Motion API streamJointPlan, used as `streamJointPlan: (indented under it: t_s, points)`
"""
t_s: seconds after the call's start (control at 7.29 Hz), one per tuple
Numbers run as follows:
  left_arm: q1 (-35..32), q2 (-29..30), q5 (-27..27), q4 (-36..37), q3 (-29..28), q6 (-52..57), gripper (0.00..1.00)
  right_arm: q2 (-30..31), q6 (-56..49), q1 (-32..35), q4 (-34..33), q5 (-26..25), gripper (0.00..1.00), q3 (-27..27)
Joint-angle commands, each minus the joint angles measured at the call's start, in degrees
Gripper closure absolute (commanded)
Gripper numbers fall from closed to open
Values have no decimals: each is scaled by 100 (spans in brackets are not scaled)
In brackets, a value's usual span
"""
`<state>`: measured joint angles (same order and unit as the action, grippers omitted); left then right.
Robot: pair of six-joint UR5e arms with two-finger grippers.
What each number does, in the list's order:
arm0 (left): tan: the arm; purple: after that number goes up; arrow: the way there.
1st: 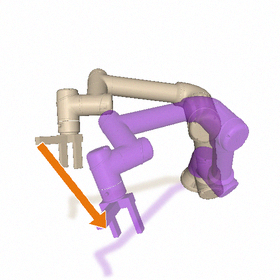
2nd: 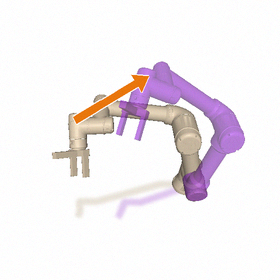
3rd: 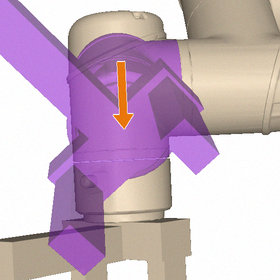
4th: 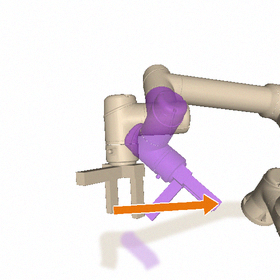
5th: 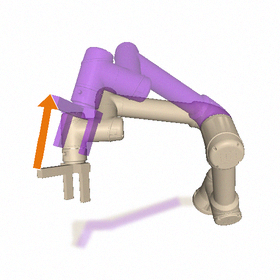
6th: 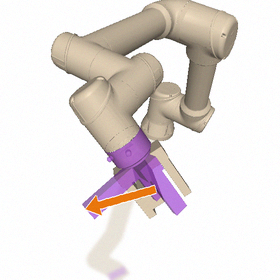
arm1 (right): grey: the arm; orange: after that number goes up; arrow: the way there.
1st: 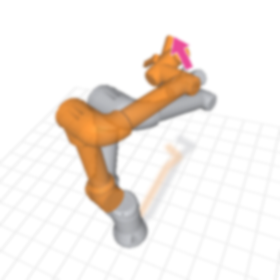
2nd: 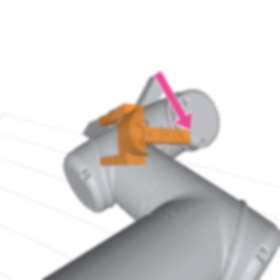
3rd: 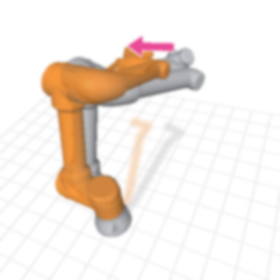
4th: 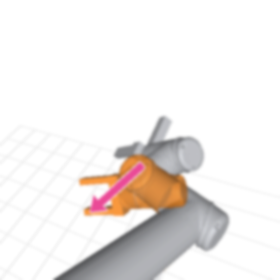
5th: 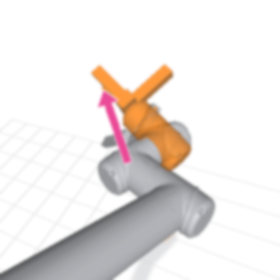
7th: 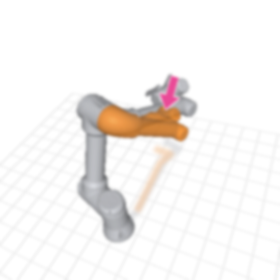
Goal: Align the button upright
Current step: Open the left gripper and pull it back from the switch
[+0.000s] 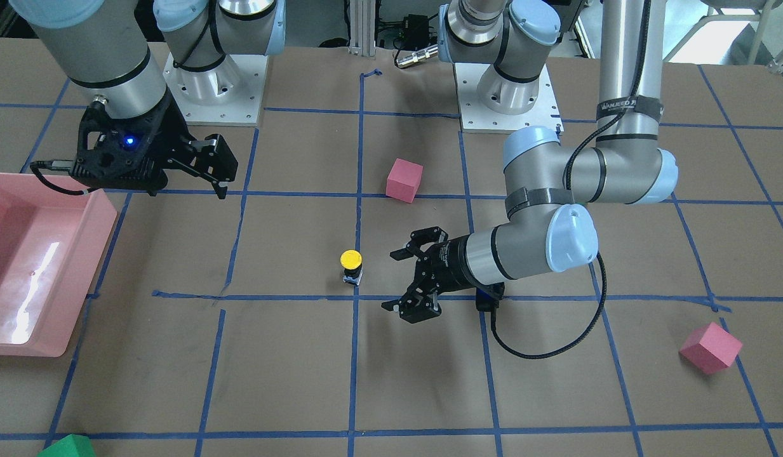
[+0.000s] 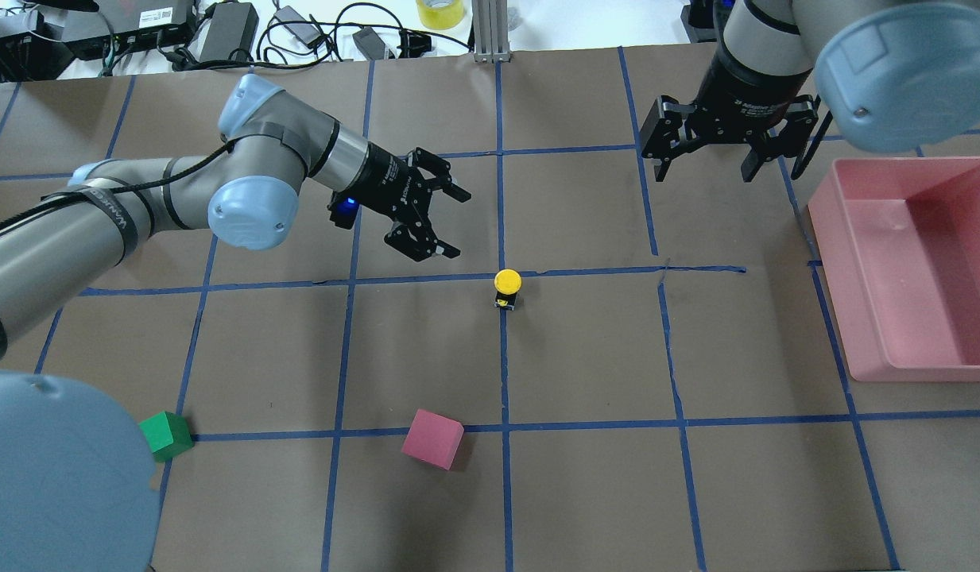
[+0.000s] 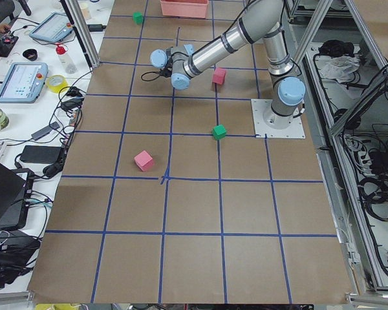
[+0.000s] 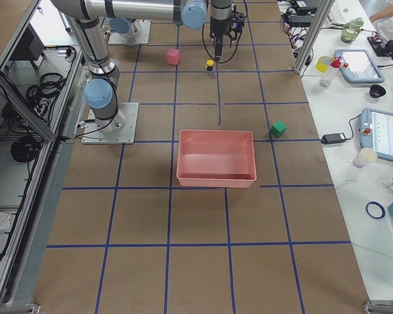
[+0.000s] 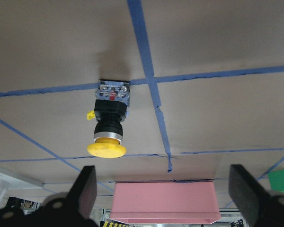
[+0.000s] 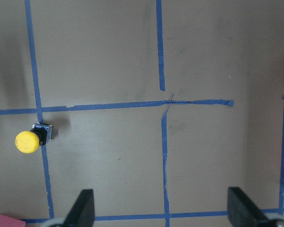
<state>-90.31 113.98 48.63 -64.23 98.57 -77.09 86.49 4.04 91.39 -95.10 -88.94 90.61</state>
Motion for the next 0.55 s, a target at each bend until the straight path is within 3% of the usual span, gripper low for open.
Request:
streamJointPlan:
  t_s: [0.0, 0.41]
  points:
    - [5, -506, 1012, -106, -153, 542, 0, 0, 0, 1, 9, 8, 0, 0]
    - [31, -1017, 2619, -954, -407, 2893, 0, 0, 0, 1, 0, 17, 0, 0]
